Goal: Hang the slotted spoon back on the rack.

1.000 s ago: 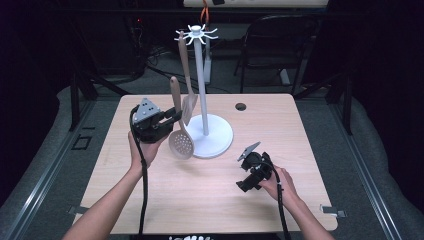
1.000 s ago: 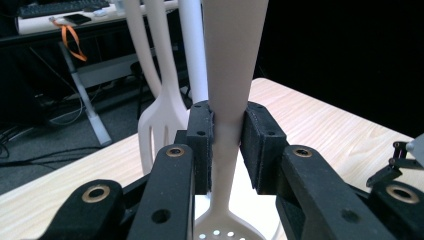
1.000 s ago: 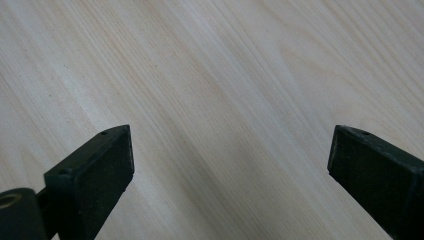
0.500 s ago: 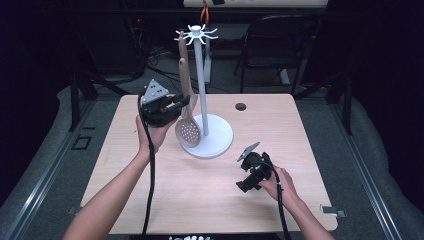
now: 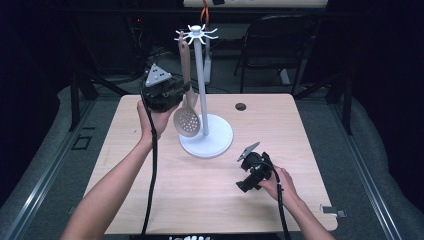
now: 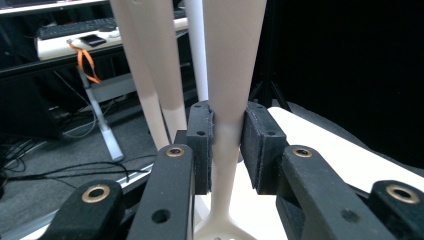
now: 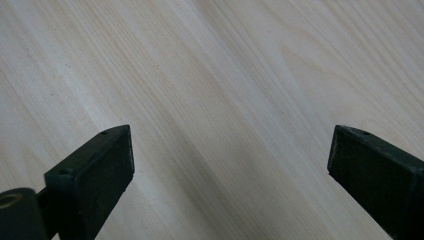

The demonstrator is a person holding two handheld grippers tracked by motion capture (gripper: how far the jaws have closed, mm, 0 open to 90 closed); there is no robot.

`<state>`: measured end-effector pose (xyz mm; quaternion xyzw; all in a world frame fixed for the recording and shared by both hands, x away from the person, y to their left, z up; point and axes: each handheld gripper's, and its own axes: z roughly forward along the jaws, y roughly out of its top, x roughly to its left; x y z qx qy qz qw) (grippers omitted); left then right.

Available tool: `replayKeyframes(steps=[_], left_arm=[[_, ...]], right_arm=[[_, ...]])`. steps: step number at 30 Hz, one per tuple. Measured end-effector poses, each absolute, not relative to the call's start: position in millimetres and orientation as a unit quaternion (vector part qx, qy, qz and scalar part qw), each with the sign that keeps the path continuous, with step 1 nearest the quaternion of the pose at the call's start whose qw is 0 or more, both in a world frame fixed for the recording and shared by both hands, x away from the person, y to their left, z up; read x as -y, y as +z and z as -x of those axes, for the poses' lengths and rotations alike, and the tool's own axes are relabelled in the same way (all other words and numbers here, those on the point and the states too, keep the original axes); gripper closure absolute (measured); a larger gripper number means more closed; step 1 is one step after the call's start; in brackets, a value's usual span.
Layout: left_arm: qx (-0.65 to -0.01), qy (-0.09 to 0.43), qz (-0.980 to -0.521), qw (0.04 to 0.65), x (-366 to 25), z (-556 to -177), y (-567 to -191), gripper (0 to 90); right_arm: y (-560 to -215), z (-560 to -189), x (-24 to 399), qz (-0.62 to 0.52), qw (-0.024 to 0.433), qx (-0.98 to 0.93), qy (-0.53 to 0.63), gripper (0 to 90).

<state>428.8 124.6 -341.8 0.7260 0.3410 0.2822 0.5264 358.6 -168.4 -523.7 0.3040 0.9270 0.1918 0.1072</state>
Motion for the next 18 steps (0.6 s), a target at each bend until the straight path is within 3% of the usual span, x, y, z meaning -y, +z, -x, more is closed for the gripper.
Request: replayKeyframes(steps=[18], left_arm=[[-0.356,0.286,-0.735,0.501,-118,-444,-342,75.1]], right_arm=[[-525,-359,168,-0.304,0.106,-0.926,0.194,4.2]])
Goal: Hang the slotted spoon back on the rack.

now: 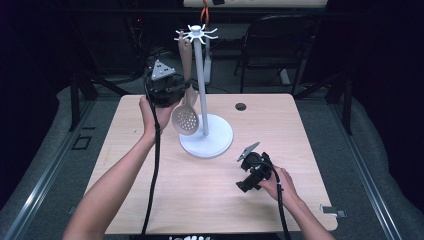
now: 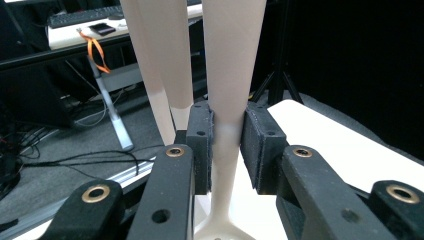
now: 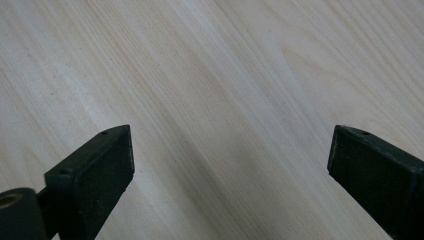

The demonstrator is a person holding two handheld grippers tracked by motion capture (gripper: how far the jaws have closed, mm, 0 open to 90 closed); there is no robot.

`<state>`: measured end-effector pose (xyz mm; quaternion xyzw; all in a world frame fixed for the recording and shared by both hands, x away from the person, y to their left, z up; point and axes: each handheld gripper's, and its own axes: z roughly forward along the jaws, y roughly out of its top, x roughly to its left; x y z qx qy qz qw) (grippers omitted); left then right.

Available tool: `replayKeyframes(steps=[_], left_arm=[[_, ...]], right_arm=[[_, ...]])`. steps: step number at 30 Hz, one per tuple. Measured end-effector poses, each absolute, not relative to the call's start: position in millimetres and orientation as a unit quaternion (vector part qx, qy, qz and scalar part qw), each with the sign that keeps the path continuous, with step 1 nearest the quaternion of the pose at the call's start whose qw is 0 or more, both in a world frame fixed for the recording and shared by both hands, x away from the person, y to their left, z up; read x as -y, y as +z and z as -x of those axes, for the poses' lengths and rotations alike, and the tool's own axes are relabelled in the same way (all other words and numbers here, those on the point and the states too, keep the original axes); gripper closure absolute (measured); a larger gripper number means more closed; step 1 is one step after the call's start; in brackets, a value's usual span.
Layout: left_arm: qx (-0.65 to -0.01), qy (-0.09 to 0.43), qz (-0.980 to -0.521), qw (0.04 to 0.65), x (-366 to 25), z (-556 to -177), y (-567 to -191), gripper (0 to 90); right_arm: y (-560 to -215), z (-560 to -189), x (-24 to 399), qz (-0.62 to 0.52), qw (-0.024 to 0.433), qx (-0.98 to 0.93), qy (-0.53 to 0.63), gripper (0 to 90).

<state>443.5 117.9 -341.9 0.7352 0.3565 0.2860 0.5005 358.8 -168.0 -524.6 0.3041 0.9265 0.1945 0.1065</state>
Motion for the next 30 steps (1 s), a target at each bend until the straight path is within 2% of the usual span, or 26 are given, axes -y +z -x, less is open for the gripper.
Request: replayKeyframes(steps=[10,15,19,24,30], left_arm=[[-0.356,0.275,-0.741,0.499,-114,-450,-346,74.4],[-0.348,0.269,-0.747,0.499,-115,-446,-346,70.8],[-0.351,0.259,-0.749,0.499,-121,-443,-347,60.6],[-0.362,0.242,-0.756,0.488,-129,-436,-350,38.7],[-0.36,0.241,-0.769,0.471,-140,-422,-358,25.2]], right_arm=[[-525,-359,169,-0.306,0.104,-0.927,0.191,4.2],[-524,-359,168,-0.304,0.105,-0.927,0.191,4.2],[-524,-358,168,-0.303,0.106,-0.928,0.191,4.2],[-524,-359,168,-0.304,0.106,-0.928,0.19,4.2],[-525,-359,168,-0.304,0.106,-0.927,0.191,4.2]])
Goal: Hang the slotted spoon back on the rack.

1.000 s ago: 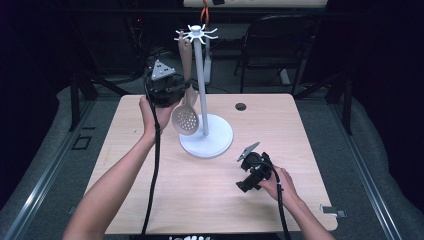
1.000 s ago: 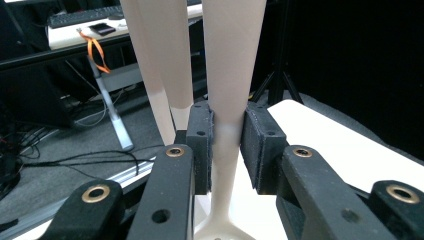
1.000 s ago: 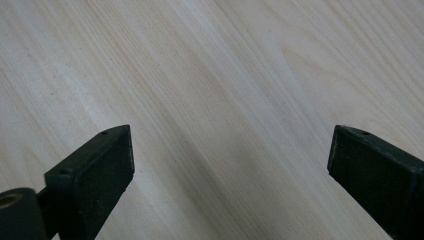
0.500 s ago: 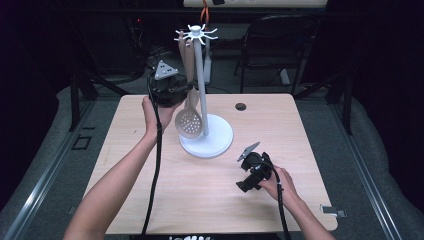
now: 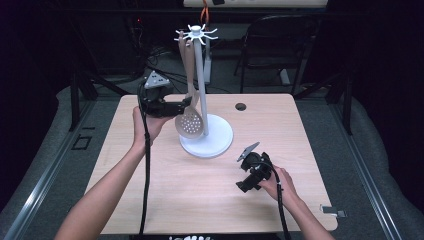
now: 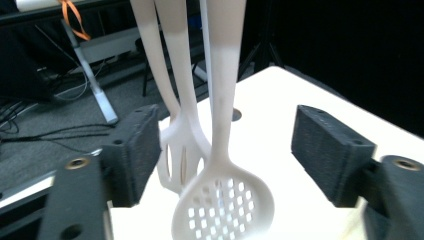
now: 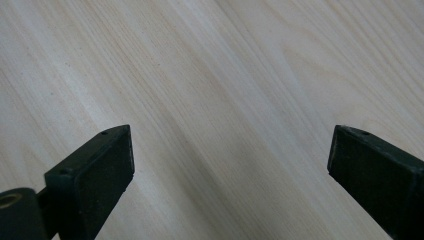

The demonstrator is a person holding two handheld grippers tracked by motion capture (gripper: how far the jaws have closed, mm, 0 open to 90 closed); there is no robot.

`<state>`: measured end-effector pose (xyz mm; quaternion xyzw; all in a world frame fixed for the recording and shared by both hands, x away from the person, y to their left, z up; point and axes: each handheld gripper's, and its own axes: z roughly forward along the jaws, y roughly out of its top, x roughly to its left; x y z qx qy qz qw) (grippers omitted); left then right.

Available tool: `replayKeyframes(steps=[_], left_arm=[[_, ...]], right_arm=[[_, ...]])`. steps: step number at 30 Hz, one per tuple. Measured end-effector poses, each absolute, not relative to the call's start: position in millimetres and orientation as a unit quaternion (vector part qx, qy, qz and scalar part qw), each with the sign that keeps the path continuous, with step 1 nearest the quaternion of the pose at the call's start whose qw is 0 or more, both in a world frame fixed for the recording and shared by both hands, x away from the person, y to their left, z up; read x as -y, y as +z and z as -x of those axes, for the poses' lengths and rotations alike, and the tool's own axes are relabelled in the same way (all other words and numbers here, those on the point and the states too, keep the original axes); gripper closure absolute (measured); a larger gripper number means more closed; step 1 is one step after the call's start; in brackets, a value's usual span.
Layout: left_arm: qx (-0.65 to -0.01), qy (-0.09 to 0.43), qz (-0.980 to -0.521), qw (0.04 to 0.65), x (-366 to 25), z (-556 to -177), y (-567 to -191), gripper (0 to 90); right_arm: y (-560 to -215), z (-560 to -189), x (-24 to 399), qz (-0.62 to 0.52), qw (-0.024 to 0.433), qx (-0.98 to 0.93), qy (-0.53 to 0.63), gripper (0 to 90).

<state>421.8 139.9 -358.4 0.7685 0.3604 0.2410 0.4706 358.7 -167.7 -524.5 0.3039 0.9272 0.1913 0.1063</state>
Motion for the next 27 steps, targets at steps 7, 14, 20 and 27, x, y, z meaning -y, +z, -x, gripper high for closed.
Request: replayKeyframes(steps=[7,14,20,27], left_arm=[[-0.371,0.239,-0.779,0.446,-162,-406,-374,18.2],[-0.391,0.226,-0.794,0.408,-188,-388,-403,17.2],[-0.411,0.205,-0.804,0.377,-206,-375,-436,16.3],[-0.429,0.183,-0.81,0.354,-217,-365,-468,15.5]], right_arm=[[-524,-358,168,-0.304,0.109,-0.927,0.191,4.2],[-524,-358,166,-0.303,0.108,-0.929,0.185,4.2],[-525,-357,165,-0.303,0.109,-0.928,0.186,4.2],[-527,-356,164,-0.306,0.106,-0.926,0.192,4.2]])
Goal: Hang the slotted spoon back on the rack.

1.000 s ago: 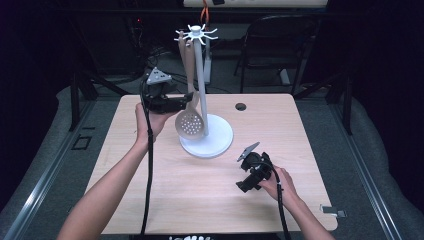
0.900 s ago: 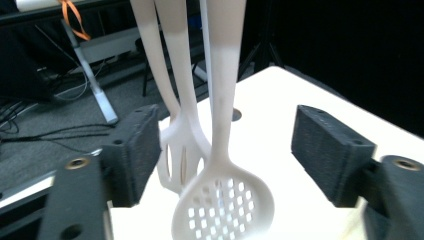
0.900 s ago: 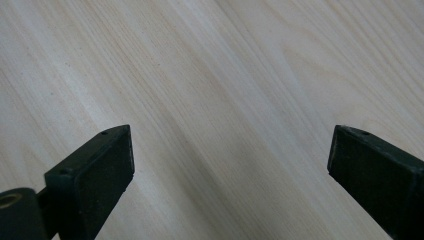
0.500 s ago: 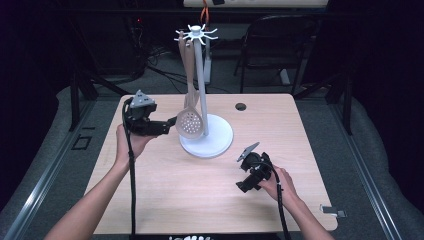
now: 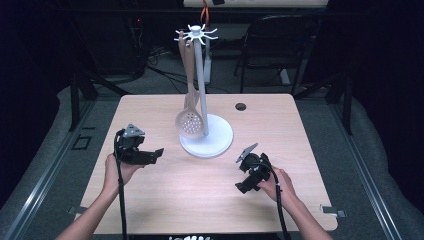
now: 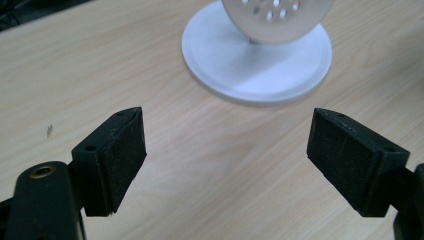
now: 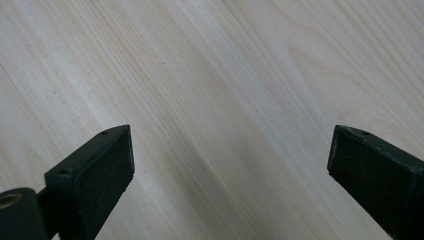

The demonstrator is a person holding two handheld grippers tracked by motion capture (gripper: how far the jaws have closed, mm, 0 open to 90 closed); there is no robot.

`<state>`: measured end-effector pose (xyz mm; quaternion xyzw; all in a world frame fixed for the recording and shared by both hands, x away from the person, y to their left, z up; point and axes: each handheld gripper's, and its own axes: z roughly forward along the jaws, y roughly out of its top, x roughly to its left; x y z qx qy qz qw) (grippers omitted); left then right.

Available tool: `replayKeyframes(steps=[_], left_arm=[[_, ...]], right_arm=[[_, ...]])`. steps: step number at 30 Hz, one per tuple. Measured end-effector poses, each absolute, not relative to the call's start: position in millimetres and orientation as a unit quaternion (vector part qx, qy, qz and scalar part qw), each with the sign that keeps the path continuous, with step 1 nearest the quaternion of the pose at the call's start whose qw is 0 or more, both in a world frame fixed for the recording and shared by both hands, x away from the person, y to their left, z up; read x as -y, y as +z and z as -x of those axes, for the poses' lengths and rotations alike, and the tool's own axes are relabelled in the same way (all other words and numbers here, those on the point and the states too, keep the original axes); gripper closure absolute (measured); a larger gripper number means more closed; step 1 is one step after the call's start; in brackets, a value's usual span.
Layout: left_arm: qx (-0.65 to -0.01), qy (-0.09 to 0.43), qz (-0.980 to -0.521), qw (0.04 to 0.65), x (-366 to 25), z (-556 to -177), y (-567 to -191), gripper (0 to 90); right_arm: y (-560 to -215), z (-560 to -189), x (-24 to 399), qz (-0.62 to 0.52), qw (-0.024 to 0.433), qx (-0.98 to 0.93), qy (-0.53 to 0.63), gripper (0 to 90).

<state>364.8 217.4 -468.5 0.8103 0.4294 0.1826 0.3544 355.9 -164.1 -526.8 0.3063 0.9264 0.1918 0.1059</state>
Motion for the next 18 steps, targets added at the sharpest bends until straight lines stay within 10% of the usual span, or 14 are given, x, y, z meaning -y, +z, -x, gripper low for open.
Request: replayKeyframes(steps=[18], left_arm=[[-0.475,0.167,-0.79,0.35,-242,-358,-503,14.3]], right_arm=[[-528,-359,165,-0.302,0.106,-0.93,0.182,4.2]])
